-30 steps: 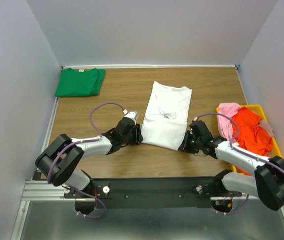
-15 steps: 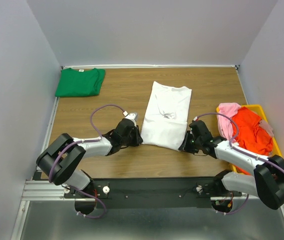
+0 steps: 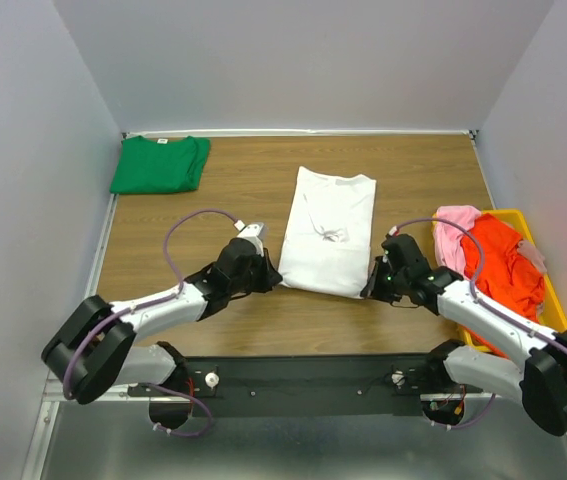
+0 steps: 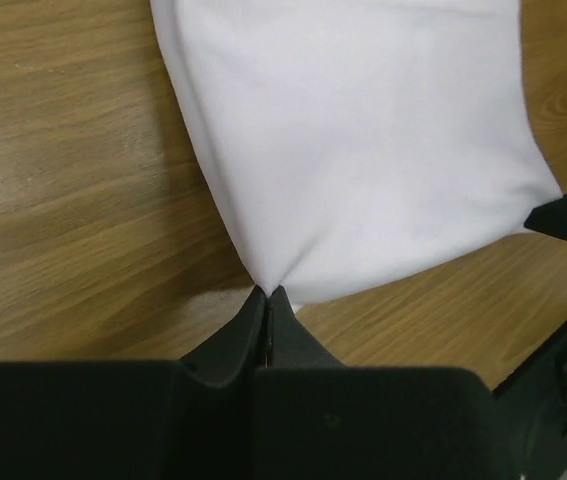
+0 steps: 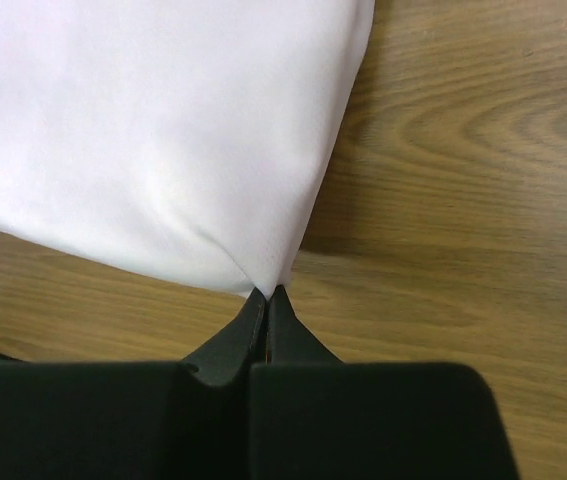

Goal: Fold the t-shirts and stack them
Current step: Fold the tshirt

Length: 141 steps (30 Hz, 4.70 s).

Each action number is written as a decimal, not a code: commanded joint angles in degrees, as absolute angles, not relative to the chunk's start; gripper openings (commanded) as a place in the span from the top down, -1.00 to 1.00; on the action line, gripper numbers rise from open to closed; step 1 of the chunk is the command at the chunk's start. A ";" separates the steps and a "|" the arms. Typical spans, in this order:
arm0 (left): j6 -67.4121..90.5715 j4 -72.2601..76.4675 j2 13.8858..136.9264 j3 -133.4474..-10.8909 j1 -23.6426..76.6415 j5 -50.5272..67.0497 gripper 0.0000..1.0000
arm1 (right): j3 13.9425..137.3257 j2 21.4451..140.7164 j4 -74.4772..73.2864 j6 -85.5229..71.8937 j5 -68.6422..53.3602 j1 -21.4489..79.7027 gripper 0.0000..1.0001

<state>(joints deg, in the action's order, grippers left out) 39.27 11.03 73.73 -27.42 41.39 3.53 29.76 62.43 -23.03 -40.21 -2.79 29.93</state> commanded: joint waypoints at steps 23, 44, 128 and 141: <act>53.44 -6.26 39.81 -27.95 53.35 -7.12 1.00 | 51.24 44.99 -44.74 -37.53 11.06 31.73 0.99; 47.99 14.85 56.86 -27.16 49.22 -5.63 1.00 | 58.09 67.94 -27.86 -29.62 25.58 31.64 0.99; 49.04 40.34 80.68 -23.46 30.59 14.76 1.00 | 77.50 99.47 -20.74 -21.19 29.71 27.25 0.99; 50.27 49.04 96.68 -34.09 20.05 18.55 -0.34 | 95.44 115.22 -20.30 -17.84 21.54 23.56 -0.01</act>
<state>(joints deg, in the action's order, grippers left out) 50.57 45.58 94.65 -31.35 22.81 17.63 90.15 112.33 -22.17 -19.55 23.20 25.71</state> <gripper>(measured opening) 0.391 0.362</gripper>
